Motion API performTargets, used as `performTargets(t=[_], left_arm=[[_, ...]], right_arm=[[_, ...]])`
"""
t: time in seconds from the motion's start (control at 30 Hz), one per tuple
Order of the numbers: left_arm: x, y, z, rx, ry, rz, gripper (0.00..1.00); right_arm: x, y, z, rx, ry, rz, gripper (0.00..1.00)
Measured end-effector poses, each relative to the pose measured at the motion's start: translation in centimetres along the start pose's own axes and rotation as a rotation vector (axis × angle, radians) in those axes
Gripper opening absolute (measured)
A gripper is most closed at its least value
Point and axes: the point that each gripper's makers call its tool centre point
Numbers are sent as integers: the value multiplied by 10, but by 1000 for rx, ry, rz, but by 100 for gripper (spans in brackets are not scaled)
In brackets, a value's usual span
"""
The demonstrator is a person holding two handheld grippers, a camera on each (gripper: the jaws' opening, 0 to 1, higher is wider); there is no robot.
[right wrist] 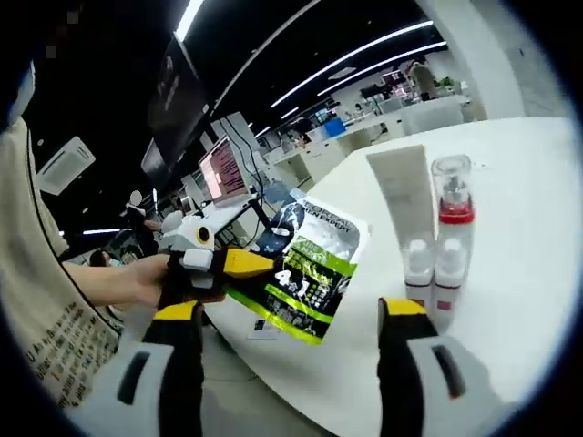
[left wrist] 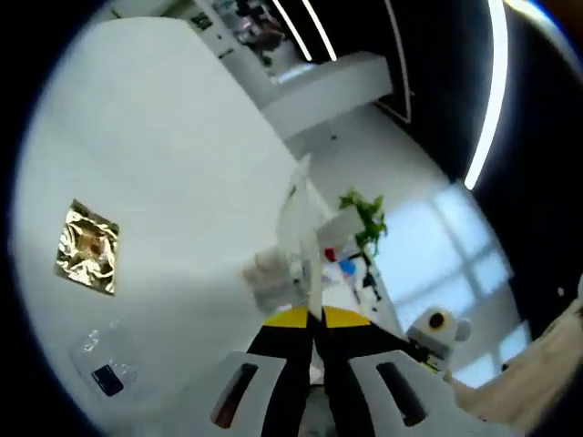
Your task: Arrange the skincare products in the storage area until every visible bottle or jar stands upright without overlapping.
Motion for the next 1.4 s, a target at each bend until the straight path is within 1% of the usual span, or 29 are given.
performTargets(t=[0.17,0.27,0.33,0.4,0.7,0.8,0.83,0.97,1.07,1.17,1.27,1.3,1.37,1.4], left_arm=[[-11,16,5,-1,39,-48,0],[-17,24,6,8,46,-63,0],[-20,29,5,19,44,-75,0],[-23,34,6,22,51,-92,0],[-34,50,10,12,82,-138,0],[-35,59,11,6,89,-173,0],[-35,64,12,-9,96,-200,0],[-36,70,15,-45,117,-243,0],[-37,78,19,-92,143,-302,0],[-39,80,22,-120,155,-331,0],[-38,87,24,-183,176,-398,1],[-38,90,24,-208,179,-436,2],[-37,94,26,-252,199,-478,4],[-38,95,26,-263,196,-488,4]], right_arm=[[6,-13,6,-1,9,42,86],[11,-21,8,-6,7,72,89],[14,-31,10,-7,7,117,93],[17,-35,12,-8,9,132,97],[25,-50,17,-39,11,175,96],[27,-54,18,-44,13,186,96],[28,-55,18,-45,13,190,96],[30,-58,20,-51,13,204,96],[31,-60,21,-54,14,212,96],[32,-63,22,-59,11,220,96],[34,-65,22,-62,10,225,96],[34,-66,22,-64,9,226,96],[35,-67,22,-69,7,228,96],[35,-67,22,-70,6,228,96]])
Point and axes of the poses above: the point that each gripper's makers call its tool centre point, and the gripper's own axes: x roughly backward along the fingers, y roughly to its left, z roughly out of its underside, and after that the axes turned 12 degrees about y, right-handed
